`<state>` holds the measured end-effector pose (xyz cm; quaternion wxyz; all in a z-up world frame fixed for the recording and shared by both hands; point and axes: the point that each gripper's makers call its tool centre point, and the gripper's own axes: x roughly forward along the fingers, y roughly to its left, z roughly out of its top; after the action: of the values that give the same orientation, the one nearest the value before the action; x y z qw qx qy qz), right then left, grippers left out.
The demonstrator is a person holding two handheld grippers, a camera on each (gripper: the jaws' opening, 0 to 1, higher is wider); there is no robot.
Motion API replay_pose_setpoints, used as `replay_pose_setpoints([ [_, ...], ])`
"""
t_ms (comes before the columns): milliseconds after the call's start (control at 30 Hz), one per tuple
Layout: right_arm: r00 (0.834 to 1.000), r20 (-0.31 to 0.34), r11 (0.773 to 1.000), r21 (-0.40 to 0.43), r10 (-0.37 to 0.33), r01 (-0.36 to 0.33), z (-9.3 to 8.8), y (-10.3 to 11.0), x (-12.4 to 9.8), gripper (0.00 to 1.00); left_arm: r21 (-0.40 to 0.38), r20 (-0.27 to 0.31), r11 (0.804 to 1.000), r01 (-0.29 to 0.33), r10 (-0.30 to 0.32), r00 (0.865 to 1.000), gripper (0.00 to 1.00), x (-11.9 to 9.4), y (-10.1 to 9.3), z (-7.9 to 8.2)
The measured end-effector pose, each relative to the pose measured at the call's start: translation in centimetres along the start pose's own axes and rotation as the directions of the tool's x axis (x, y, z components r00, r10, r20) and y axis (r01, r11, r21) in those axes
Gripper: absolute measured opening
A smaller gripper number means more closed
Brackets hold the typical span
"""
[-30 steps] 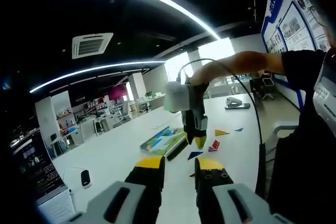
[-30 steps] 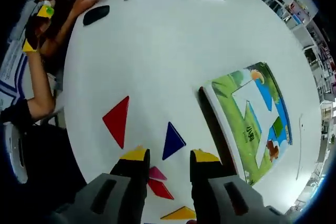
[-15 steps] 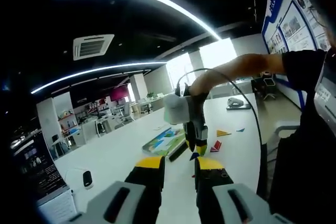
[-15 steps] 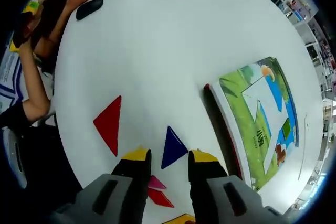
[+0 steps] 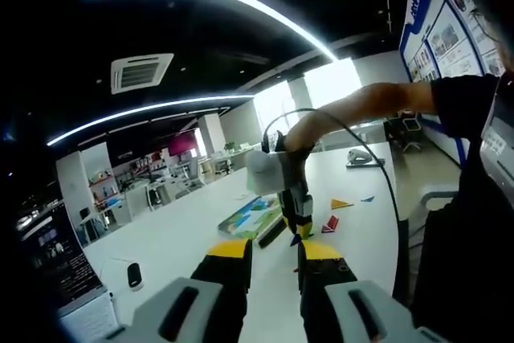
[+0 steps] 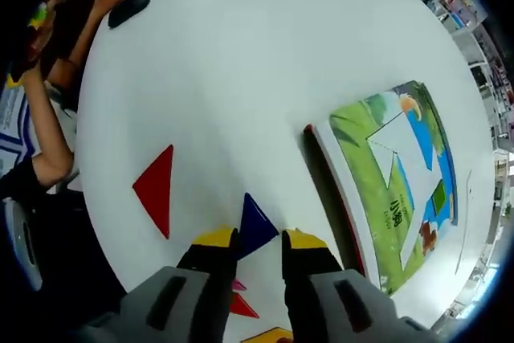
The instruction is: Pick up the tangram pieces one by one and place each piece onto its matching region on the pattern sheet, fitting the shapes together until the outline on the sheet is completely filled by the tangram pieces
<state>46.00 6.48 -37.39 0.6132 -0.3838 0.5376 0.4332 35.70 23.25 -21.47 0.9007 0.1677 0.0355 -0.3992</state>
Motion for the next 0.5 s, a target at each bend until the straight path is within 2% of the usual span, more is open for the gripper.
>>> replay_pose_setpoints([
  [500,1.000,-0.009,1.000,0.011,-0.005,0.005,0.14,-0.44,-0.04,0.20,-0.002,-0.001,1.000,-0.003,0.003,1.000,0.25,0.00,0.17,-0.09],
])
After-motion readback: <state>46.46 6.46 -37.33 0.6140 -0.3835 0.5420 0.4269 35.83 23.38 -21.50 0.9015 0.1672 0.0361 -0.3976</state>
